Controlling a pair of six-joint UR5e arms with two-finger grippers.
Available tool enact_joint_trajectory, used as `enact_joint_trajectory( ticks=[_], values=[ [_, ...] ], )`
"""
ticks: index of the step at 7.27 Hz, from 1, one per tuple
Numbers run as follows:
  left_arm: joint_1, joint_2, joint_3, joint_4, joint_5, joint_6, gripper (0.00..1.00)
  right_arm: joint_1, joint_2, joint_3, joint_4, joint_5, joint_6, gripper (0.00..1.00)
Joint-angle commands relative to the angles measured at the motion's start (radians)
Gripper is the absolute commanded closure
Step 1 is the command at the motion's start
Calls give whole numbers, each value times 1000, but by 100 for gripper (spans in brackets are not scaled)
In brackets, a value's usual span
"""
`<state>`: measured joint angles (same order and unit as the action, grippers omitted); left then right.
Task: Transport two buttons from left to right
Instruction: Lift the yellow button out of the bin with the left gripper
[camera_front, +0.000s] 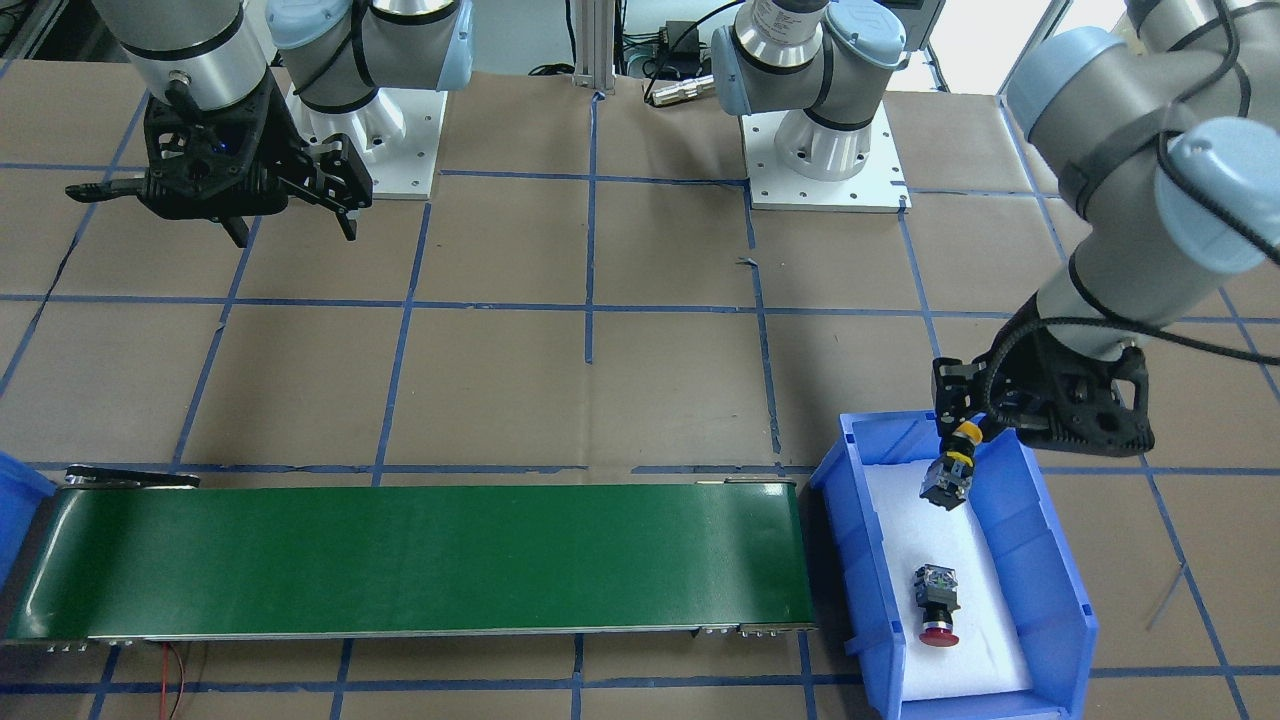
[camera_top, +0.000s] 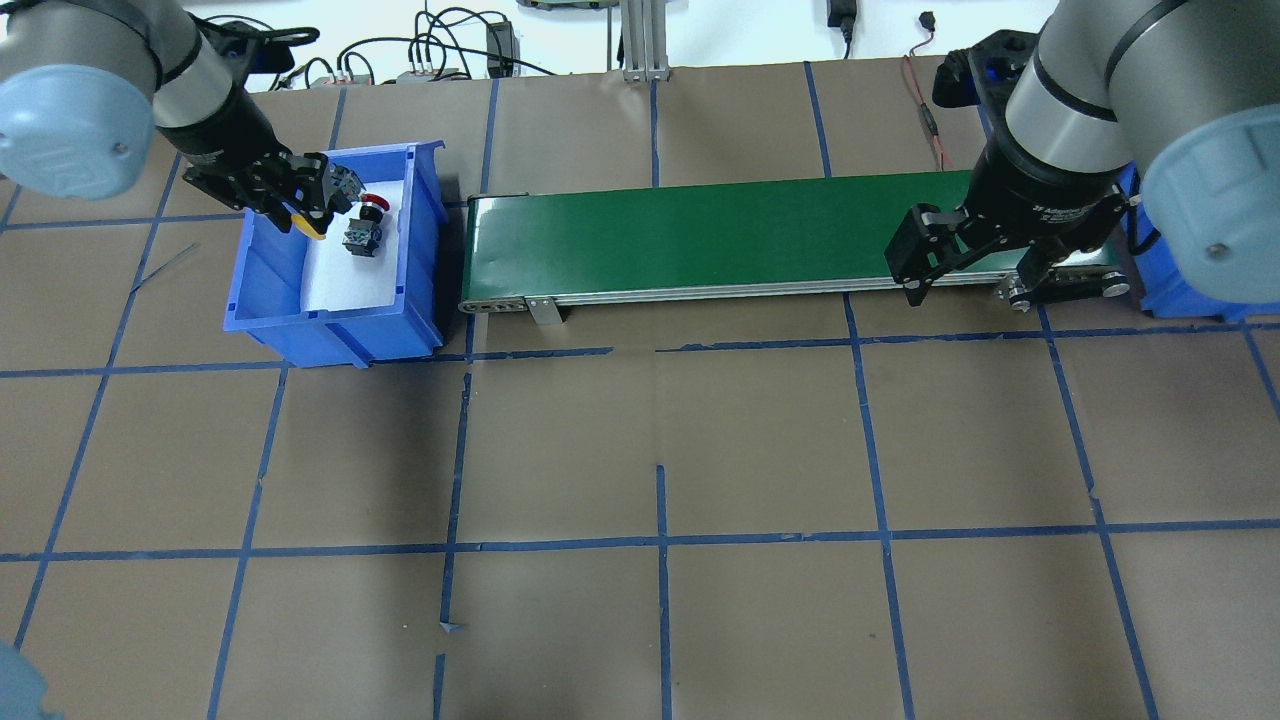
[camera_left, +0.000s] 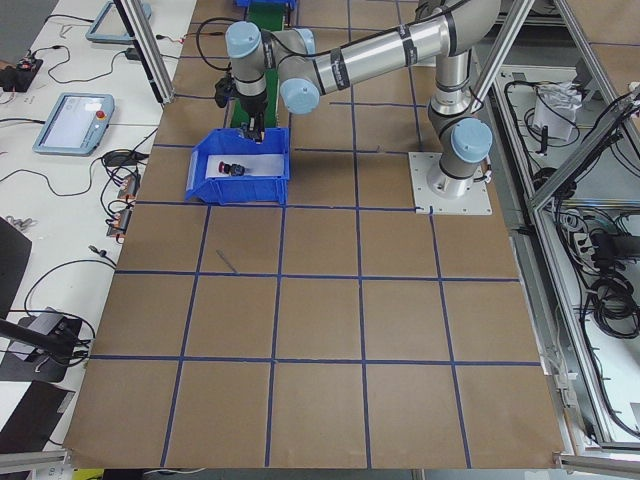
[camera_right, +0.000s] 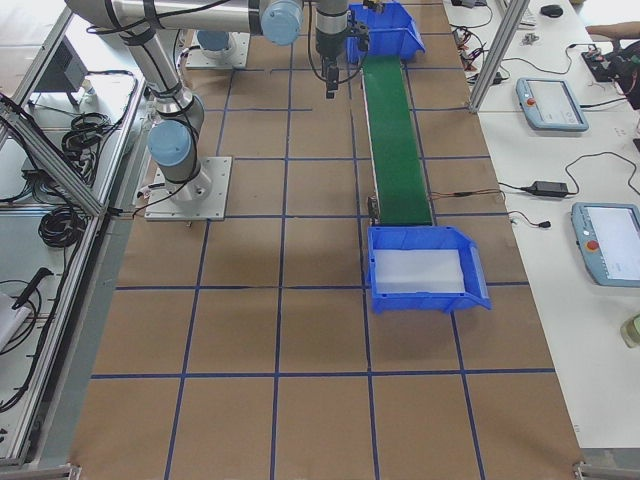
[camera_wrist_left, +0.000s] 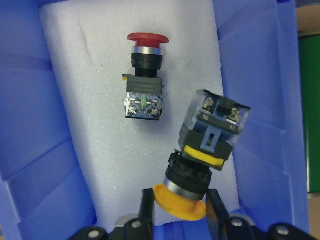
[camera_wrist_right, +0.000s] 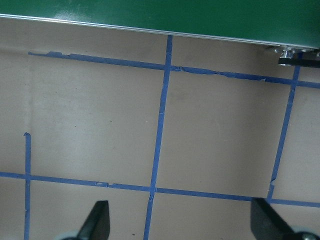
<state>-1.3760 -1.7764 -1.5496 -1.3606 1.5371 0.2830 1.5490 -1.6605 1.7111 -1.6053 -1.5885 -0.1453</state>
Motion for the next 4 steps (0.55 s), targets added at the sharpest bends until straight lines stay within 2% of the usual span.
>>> enact_joint_trajectory(
  ticks=[1, 3, 4],
  values=[
    [-32, 81, 0, -48, -27, -69, 64, 0, -1, 1, -1, 1, 1, 0],
    [-115, 55, 31, -34, -22, -183, 64, 0, -1, 1, -1, -1, 0, 0],
    [-145, 11, 64, -26, -22, -224, 64, -1, -1, 1, -1, -1, 0, 0]
  ],
)
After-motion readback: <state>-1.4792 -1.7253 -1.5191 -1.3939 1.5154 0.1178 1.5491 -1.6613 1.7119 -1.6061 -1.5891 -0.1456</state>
